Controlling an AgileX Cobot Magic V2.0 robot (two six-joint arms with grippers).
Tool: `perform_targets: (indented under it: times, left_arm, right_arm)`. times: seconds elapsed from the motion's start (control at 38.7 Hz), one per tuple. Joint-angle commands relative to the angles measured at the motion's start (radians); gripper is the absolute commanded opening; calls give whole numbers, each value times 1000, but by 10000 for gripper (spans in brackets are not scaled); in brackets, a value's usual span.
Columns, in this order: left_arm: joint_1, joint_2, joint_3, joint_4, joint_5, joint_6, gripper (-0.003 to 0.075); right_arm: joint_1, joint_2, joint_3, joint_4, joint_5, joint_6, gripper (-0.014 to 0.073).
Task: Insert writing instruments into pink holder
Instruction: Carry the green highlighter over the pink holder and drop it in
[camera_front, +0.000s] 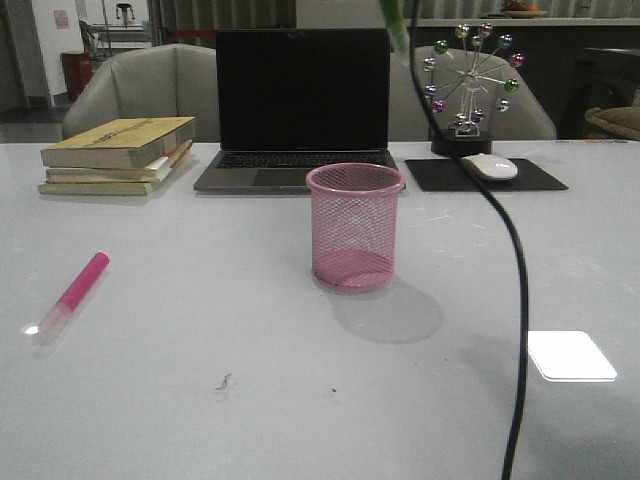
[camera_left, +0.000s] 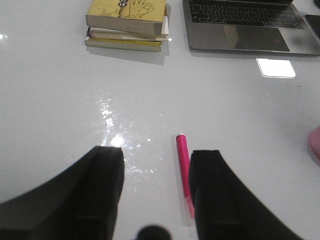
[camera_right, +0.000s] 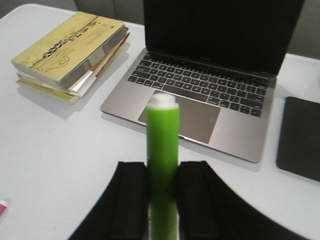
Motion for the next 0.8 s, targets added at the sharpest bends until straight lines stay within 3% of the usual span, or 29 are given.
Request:
perform_targets:
  times: [0.0, 0.31, 0.62, 0.78]
  left_arm:
    - [2, -9, -35, -13, -75, -9, 384]
    - [2, -9, -35, -13, -75, -9, 385]
    - [2, -9, -35, -13, -75, -9, 385]
    - [2, -9, -35, -13, -75, -9, 385]
  right_arm:
    - [23, -7, -26, -1, -82, -3, 23]
    - [43, 110, -26, 1, -66, -3, 29]
    - [43, 164, -26, 4, -73, -4, 255]
    - [43, 166, -26, -3, -77, -4, 304]
